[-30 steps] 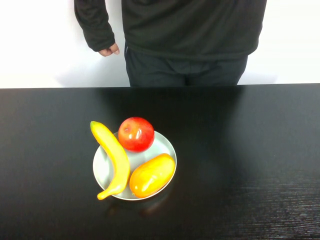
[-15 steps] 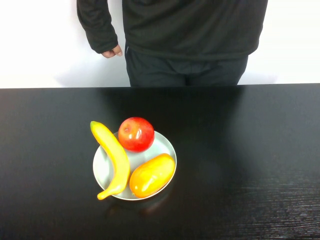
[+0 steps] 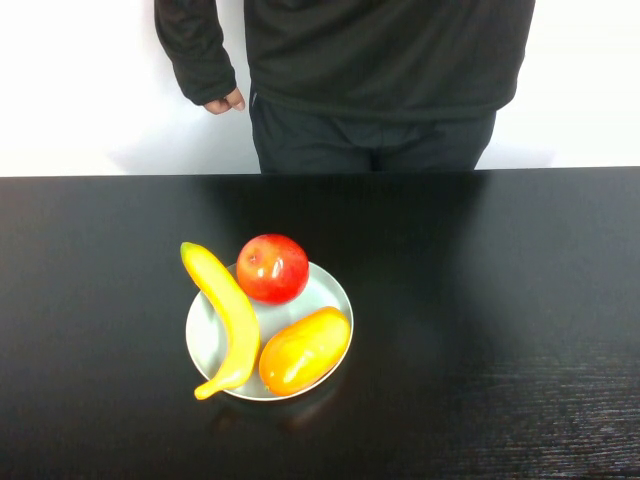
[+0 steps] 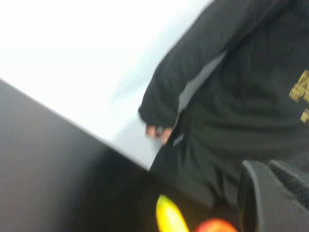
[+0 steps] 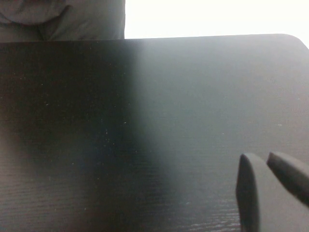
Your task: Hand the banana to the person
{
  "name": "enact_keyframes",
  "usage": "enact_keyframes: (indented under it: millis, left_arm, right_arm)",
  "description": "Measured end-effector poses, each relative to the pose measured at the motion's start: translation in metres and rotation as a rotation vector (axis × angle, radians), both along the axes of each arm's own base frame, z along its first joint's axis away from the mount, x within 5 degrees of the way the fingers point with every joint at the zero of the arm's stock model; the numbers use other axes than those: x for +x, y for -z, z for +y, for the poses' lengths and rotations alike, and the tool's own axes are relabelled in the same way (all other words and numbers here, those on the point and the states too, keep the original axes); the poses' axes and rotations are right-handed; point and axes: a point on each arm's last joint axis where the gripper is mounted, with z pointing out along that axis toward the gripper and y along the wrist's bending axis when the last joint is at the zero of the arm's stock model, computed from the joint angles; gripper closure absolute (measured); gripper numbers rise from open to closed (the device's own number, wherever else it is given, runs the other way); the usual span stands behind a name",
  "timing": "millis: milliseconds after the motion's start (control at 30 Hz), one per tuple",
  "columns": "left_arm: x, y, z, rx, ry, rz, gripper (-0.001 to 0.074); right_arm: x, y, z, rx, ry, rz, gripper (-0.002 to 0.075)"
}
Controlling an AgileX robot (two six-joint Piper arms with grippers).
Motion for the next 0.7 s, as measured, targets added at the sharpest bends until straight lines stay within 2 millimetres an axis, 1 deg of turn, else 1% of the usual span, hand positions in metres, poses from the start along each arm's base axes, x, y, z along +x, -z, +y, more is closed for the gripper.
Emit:
enact_keyframes:
  millis: [100, 167, 267, 300, 333, 367, 467, 500, 567, 600, 700]
  left_arm:
    - [0.0, -0.003, 0.001, -0.014, -0.01, -0.028, 0.0738]
    - [0.0, -0.002, 0.001, -0.011, -0.006, -0.017, 0.0738]
    - [-0.001, 0.005, -0.003, -0.002, 0.033, 0.075, 0.0738]
    - [-0.002, 0.004, -0.005, -0.001, 0.055, 0.117, 0.0738]
    - [-0.003, 0.0, -0.007, -0.003, 0.076, 0.151, 0.0738]
    - [-0.003, -0.005, -0.008, 0.001, 0.094, 0.188, 0.0738]
    - [-0.003, -0.036, -0.013, 0.072, 0.152, 0.277, 0.0738]
    - [-0.002, -0.048, -0.015, 0.108, 0.176, 0.331, 0.0738]
    - [0.002, -0.07, -0.018, 0.17, 0.224, 0.453, 0.0738]
    - [0.006, -0.079, -0.019, 0.199, 0.251, 0.543, 0.0738]
    - [0.023, -0.096, -0.022, 0.27, 0.325, 0.805, 0.0738]
  right_arm:
    - [0.0, 0.0, 0.0, 0.0, 0.0, 0.0, 0.0733]
    - [0.0, 0.0, 0.0, 0.0, 0.0, 0.0, 0.0733]
    - [0.0, 0.0, 0.0, 0.0, 0.0, 0.0, 0.0733]
    - [0.0, 0.0, 0.0, 0.0, 0.0, 0.0, 0.0733]
    - [0.0, 0.0, 0.0, 0.0, 0.0, 0.0, 0.0733]
    - [0.0, 0.0, 0.0, 0.0, 0.0, 0.0, 0.0733]
    - [0.0, 0.0, 0.0, 0.0, 0.0, 0.0, 0.0733]
    - [0.0, 0.0, 0.0, 0.0, 0.0, 0.0, 0.0733]
    - [0.0, 0.0, 0.0, -0.001, 0.0, 0.0, 0.0733]
    - [0.0, 0.0, 0.0, -0.001, 0.0, 0.0, 0.0733]
    - [0.0, 0.0, 0.0, -0.001, 0.0, 0.0, 0.0733]
